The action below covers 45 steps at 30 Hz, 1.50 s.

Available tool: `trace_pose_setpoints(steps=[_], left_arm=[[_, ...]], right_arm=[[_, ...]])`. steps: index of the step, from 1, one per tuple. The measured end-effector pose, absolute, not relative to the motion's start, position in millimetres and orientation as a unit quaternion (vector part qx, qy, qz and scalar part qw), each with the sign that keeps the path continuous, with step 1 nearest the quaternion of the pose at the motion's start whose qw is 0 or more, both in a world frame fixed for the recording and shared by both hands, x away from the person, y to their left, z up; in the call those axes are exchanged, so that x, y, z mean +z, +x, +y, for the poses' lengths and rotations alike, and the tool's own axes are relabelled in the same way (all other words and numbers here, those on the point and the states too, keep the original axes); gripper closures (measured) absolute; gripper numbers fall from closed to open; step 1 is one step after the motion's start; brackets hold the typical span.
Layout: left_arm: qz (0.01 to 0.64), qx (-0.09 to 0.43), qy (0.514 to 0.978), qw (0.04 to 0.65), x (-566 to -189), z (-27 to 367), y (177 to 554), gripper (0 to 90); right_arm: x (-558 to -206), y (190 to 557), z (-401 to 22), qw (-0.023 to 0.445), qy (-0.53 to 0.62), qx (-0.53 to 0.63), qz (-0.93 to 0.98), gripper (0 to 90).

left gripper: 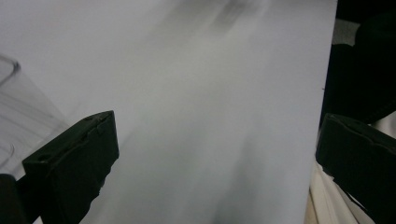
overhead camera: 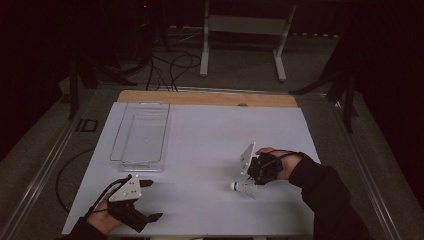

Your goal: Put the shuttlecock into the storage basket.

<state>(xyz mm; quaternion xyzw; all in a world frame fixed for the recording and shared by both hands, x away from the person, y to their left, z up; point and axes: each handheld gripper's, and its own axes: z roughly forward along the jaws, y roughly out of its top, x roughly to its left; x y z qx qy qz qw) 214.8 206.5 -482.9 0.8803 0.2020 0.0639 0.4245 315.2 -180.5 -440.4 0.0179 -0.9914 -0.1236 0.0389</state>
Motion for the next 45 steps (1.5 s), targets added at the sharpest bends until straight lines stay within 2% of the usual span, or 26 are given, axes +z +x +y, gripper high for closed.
trace_pose_setpoints(steps=[30, 45], left_arm=[[0.110, 0.043, 0.922, 0.370, -401, 158, 243, 0.1], [0.067, 0.032, 0.941, 0.331, -385, 119, 254, 0.1]], right_arm=[[-432, 317, -177, 0.038, 0.008, -0.124, -0.992, 90.0], [-434, 318, -172, 0.042, 0.007, -0.130, -0.991, 90.0]])
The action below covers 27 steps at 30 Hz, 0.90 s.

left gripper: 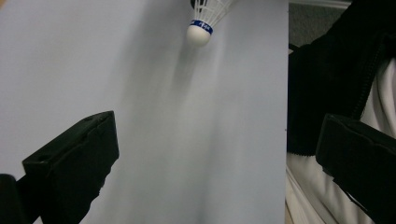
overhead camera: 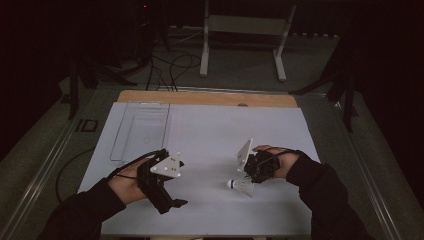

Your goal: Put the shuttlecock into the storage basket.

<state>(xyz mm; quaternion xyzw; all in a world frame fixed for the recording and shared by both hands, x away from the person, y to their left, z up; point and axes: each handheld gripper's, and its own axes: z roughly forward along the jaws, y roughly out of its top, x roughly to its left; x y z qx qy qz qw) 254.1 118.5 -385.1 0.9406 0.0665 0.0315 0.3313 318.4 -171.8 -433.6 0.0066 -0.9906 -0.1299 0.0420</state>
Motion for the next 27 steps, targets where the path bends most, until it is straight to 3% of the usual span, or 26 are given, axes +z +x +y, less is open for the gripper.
trace_pose_setpoints(steps=[27], left_arm=[[0.032, 0.011, 0.954, 0.297, -388, 55, 263, 0.1]], right_arm=[[-428, 314, -163, 0.041, 0.022, -0.153, -0.987, 90.0]])
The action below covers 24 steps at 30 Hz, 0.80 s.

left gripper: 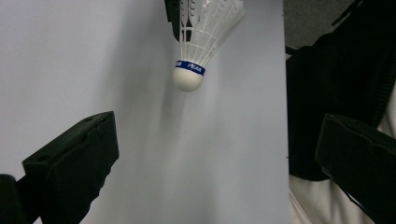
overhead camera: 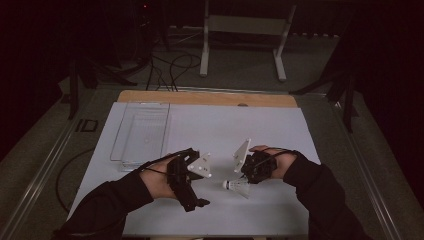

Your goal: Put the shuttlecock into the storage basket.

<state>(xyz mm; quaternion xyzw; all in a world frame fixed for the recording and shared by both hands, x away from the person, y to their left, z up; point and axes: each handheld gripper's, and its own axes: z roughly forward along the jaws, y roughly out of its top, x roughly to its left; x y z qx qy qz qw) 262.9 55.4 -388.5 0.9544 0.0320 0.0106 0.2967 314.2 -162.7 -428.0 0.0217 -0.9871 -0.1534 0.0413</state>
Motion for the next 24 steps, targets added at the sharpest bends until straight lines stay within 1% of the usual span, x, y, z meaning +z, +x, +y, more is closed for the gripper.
trace_pose_setpoints(steps=[7, 12, 14, 15, 17, 18, 19, 21, 24], left_arm=[[0.030, 0.005, 0.954, 0.299, -397, 46, 265, 1.5], [0.022, -0.003, 0.953, 0.303, -401, 40, 265, 4.7], [0.016, -0.007, 0.953, 0.304, -404, 38, 266, 7.6], [0.016, -0.005, 0.952, 0.305, -405, 37, 266, 12.2], [0.009, -0.007, 0.953, 0.302, -407, 36, 266, 15.7], [0.007, -0.006, 0.954, 0.301, -409, 34, 267, 16.1], [0.005, -0.008, 0.954, 0.300, -410, 33, 267, 18.7], [0.005, -0.007, 0.954, 0.299, -412, 31, 268, 20.5], [-0.003, -0.001, 0.955, 0.296, -415, 28, 268, 29.1]], right_arm=[[-427, 313, -162, 0.051, 0.023, -0.169, -0.984, 90.0], [-427, 312, -162, 0.056, 0.027, -0.177, -0.982, 90.0], [-426, 312, -162, 0.054, 0.026, -0.180, -0.982, 90.0], [-426, 312, -163, 0.060, 0.029, -0.185, -0.980, 90.0], [-425, 312, -163, 0.063, 0.030, -0.189, -0.980, 90.0], [-426, 311, -163, 0.063, 0.030, -0.188, -0.980, 90.0], [-426, 311, -162, 0.065, 0.030, -0.190, -0.979, 90.0], [-426, 310, -161, 0.064, 0.035, -0.188, -0.979, 90.0], [-426, 310, -160, 0.065, 0.033, -0.189, -0.979, 90.0]])
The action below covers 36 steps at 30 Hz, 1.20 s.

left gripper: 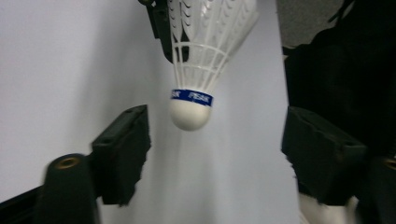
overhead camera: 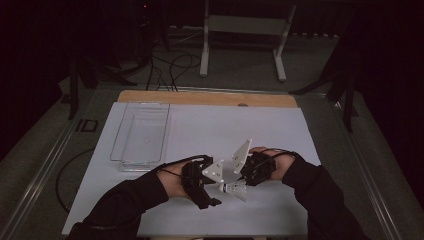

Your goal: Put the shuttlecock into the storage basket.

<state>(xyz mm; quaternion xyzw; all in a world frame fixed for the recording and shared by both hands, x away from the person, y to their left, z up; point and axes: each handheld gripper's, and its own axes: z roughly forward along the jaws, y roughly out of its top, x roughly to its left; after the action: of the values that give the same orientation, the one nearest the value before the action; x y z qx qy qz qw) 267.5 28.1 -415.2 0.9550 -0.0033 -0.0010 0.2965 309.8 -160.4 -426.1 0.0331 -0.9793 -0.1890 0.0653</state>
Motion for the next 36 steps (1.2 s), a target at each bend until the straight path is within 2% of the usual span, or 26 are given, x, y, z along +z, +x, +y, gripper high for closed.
trace_pose_setpoints(steps=[5, 17, 36], left_arm=[[-0.013, 0.017, 0.959, 0.283, -420, 23, 267, 40.6], [-0.047, 0.033, 0.961, 0.271, -427, 16, 266, 51.5], [-0.049, 0.041, 0.962, 0.267, -428, 11, 269, 64.6]], right_arm=[[-427, 309, -160, 0.068, 0.033, -0.191, -0.979, 90.0], [-426, 308, -160, 0.069, 0.038, -0.196, -0.977, 90.0], [-426, 307, -158, 0.068, 0.040, -0.199, -0.977, 90.0]])
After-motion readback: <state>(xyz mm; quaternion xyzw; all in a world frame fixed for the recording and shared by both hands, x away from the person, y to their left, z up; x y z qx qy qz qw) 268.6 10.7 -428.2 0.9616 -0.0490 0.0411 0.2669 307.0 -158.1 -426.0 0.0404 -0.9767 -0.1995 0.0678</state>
